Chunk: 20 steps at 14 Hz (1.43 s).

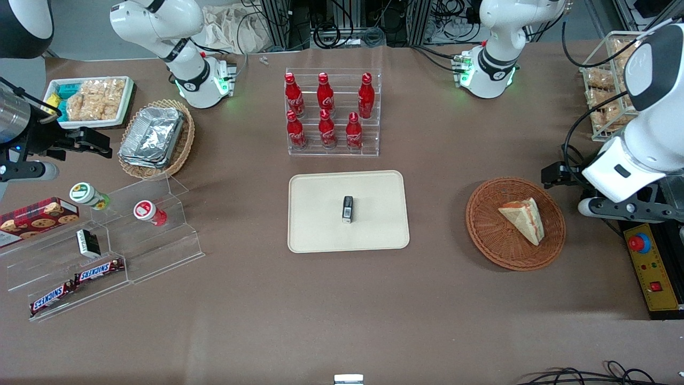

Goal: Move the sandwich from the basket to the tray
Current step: 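Move the left gripper down over the wrapped sandwich in the wicker basket, then close the left gripper on the sandwich's edge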

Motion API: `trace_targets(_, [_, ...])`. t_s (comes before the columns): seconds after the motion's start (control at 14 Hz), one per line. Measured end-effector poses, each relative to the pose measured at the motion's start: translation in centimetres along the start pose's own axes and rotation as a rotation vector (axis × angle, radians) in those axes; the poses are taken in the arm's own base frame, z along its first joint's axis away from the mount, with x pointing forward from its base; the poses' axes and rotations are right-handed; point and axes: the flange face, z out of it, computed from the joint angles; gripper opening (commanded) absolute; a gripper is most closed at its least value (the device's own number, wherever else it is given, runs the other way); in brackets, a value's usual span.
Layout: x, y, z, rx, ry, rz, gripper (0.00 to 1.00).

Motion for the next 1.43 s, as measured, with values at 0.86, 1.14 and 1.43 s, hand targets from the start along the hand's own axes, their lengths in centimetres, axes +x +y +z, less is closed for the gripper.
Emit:
trace_targets(0.86, [1.7,-0.6,14.1,-0.019,-0.001,-0.361,1.0])
trace_targets(1.14, [-0.9,-2.5,22.6,0.068,-0.023,-0.457,1.0])
trace_targets(1.43, [-2.5,-5.0,26.5,0.07,0.004,-0.533,1.0])
